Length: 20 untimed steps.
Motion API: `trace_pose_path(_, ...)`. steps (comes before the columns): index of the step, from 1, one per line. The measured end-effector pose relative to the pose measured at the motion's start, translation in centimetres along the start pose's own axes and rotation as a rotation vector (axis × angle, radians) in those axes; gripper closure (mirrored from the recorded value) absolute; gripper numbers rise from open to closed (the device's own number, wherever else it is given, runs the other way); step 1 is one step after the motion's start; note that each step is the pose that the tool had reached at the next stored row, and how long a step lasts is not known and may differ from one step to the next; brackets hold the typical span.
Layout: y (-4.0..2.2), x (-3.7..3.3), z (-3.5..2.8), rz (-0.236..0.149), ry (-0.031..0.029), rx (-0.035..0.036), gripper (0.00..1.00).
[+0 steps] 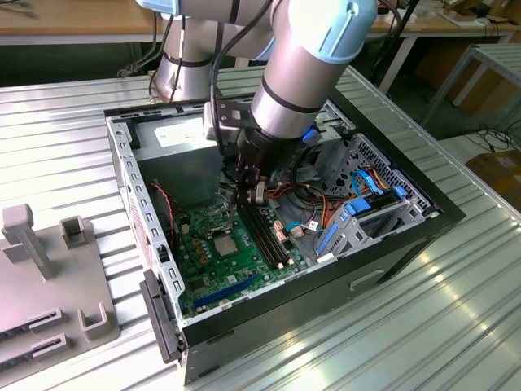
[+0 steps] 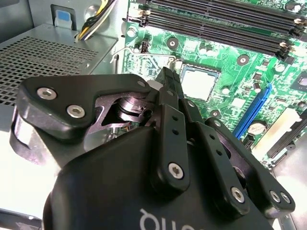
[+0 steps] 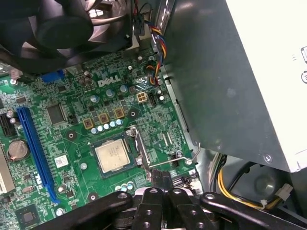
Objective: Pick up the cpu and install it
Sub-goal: 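Close the cpu cover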
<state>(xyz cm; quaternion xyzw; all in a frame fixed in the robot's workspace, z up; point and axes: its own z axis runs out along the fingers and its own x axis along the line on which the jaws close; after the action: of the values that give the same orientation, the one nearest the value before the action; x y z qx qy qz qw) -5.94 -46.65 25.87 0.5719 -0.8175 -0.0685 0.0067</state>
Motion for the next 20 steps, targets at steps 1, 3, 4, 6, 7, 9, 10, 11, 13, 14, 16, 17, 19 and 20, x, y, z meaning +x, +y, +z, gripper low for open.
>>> trace_pose_path(1,-0.02,0.06,-0.01,0.0,0.0,-0.0001,0.89)
trace_pose_path(3,-0.06,0.17,-0.02,0.0,0.0001,-0.0001,0.89)
trace_pose_path(4,-0.08,0.21,-0.03,0.0,0.0001,-0.0001,0.89)
trace_pose_path(6,-0.12,0.32,-0.04,0.0,0.0,-0.0001,0.89)
trace_pose_path(7,-0.13,0.36,-0.04,0.0,0.0,0.0,0.89)
trace_pose_path(9,-0.17,0.47,-0.05,0.0,0.0,0.0,0.89)
trace_pose_path(10,-0.19,0.53,-0.06,0.0,0.0,0.0,0.89)
trace_pose_path(11,-0.21,0.57,-0.07,0.0,0.0001,0.0,0.89)
trace_pose_path(13,-0.25,0.69,-0.08,0.0,0.0001,0.0,0.89)
trace_pose_path(14,-0.26,0.73,-0.08,0.0,0.0,0.0,0.89)
trace_pose_path(16,-0.28,0.79,-0.09,0.0,0.0,0.0,0.89)
trace_pose_path(17,-0.29,0.81,-0.09,0.0,0.0,0.0,0.89)
trace_pose_path(19,-0.3,0.84,-0.09,0.0,-0.0001,0.0,0.89)
trace_pose_path(20,-0.32,0.9,-0.1,0.0,0.0,0.0,0.89)
